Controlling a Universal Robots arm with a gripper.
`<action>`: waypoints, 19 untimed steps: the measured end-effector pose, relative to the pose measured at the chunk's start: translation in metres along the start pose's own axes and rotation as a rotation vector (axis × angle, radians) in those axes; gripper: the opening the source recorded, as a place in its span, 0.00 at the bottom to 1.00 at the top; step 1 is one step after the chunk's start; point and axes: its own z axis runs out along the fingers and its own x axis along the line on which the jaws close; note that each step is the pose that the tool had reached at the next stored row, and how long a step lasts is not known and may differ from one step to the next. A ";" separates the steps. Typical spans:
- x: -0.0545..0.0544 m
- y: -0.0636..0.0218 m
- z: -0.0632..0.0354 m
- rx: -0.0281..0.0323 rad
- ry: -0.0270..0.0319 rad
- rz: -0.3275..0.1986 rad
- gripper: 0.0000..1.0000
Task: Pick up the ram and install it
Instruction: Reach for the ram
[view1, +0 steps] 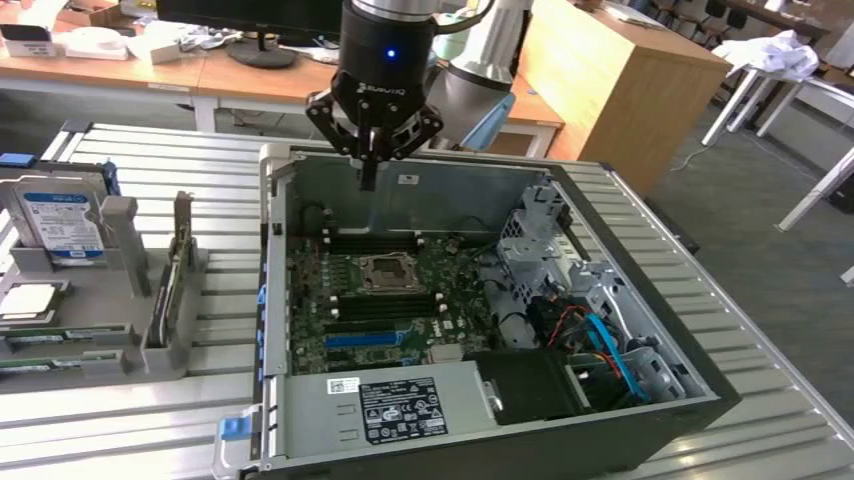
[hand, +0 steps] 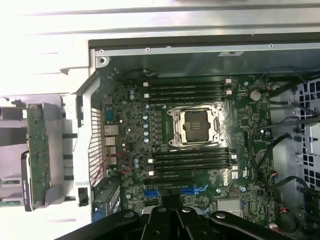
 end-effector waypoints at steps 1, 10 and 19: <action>0.001 0.0000 0.0000 0.0000 0.0000 0.000 0.11; 0.008 -0.0003 -0.0001 -0.0001 -0.0001 0.000 0.11; 0.016 -0.0004 -0.0001 -0.0001 0.0000 0.000 0.11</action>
